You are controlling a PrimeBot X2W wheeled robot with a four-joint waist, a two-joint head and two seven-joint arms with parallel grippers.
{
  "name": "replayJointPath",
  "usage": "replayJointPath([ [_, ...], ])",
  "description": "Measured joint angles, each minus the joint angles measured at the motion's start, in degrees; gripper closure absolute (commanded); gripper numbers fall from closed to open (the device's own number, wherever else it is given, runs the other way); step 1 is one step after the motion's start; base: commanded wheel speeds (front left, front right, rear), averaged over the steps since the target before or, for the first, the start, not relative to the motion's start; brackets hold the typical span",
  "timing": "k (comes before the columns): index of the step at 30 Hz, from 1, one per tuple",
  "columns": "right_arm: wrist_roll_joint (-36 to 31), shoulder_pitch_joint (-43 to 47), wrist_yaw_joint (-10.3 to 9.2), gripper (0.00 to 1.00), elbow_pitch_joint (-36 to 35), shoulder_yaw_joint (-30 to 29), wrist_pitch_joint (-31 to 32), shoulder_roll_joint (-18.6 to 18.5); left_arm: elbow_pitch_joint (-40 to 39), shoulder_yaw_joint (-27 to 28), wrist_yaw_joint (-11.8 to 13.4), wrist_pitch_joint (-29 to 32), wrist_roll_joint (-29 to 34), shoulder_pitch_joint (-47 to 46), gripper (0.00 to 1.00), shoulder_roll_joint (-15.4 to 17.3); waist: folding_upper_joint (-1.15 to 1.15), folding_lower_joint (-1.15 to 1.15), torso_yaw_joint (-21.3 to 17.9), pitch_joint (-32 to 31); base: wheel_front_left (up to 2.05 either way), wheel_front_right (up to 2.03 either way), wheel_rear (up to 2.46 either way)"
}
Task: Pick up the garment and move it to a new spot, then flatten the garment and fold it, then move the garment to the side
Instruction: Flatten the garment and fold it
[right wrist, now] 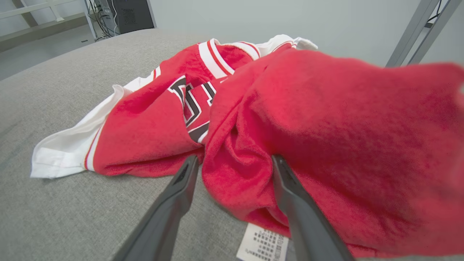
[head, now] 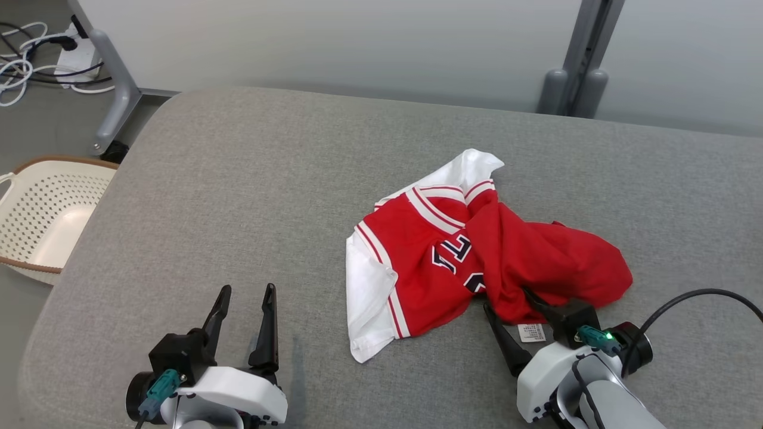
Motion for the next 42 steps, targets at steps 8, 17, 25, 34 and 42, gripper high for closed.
replayJointPath([
  [8,-6.0,-1.3,0.00,0.09,2.2,-3.1,0.0,0.9,-0.1,0.2,0.0,0.0,-0.1,-0.3,0.00,0.0,0.00,0.00,2.1,0.9,0.00,0.00,0.00],
  [17,-6.5,-1.3,0.00,1.00,0.0,-5.7,0.0,0.9,-0.4,0.2,0.3,0.0,-0.5,-0.3,0.00,0.0,0.00,0.00,2.2,0.9,0.00,0.00,0.00],
  [25,-9.3,-1.0,0.00,1.00,-10.5,-11.9,4.5,0.5,-1.0,0.3,0.6,0.0,-0.8,-0.2,0.00,0.0,0.00,0.00,0.4,0.9,0.00,0.00,0.00],
  [34,-10.9,-5.3,0.01,1.00,-18.8,-16.7,13.2,-5.9,-1.5,-1.2,0.7,0.0,-1.7,-0.6,0.00,0.1,0.00,0.00,1.0,2.3,0.00,0.00,0.00],
  [42,-11.0,-14.6,0.01,1.00,-11.9,-15.8,17.8,-14.8,-1.9,-2.8,0.9,0.0,-2.6,-2.4,0.00,0.0,0.00,0.00,3.4,5.1,0.00,0.00,0.00],
])
